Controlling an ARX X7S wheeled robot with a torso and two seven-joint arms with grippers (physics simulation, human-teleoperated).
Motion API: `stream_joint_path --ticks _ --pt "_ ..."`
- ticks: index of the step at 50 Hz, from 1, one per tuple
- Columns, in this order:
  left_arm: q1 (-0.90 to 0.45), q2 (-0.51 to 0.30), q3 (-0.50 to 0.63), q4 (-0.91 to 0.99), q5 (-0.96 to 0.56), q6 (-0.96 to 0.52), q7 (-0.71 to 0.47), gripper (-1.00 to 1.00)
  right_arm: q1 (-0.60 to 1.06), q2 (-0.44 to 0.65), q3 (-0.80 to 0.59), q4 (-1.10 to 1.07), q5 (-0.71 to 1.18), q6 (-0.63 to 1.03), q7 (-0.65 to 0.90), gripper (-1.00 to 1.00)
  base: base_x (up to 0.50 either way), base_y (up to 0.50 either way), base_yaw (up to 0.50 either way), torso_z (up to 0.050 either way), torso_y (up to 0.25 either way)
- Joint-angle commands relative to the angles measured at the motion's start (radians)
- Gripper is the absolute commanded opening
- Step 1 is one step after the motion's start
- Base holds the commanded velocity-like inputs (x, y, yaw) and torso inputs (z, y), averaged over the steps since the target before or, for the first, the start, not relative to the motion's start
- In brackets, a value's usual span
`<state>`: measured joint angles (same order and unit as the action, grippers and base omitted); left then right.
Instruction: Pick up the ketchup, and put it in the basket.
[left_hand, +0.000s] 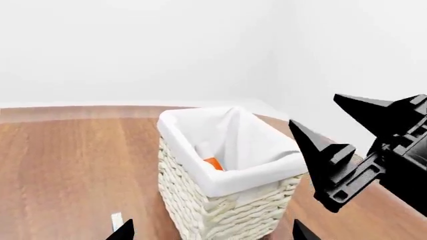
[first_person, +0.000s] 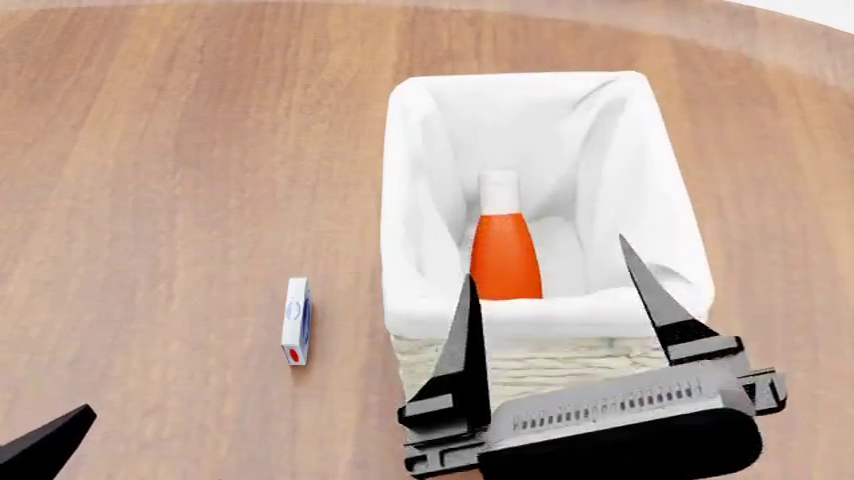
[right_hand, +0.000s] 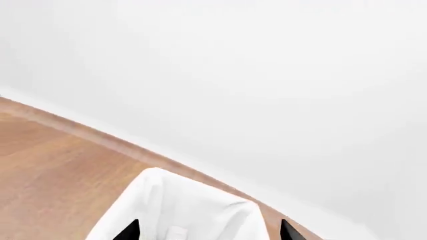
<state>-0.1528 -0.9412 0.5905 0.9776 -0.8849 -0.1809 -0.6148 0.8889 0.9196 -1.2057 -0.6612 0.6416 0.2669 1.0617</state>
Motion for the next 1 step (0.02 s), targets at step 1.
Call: stream_joint_path --ticks 1 --pt "-0.01 0.023 -0.029 -0.023 0.001 0.035 0.022 1.0 -0.166 0.014 -0.05 -0.004 -0.281 -0.167 0.046 1.0 0.0 0.0 0.0 0.0 0.0"
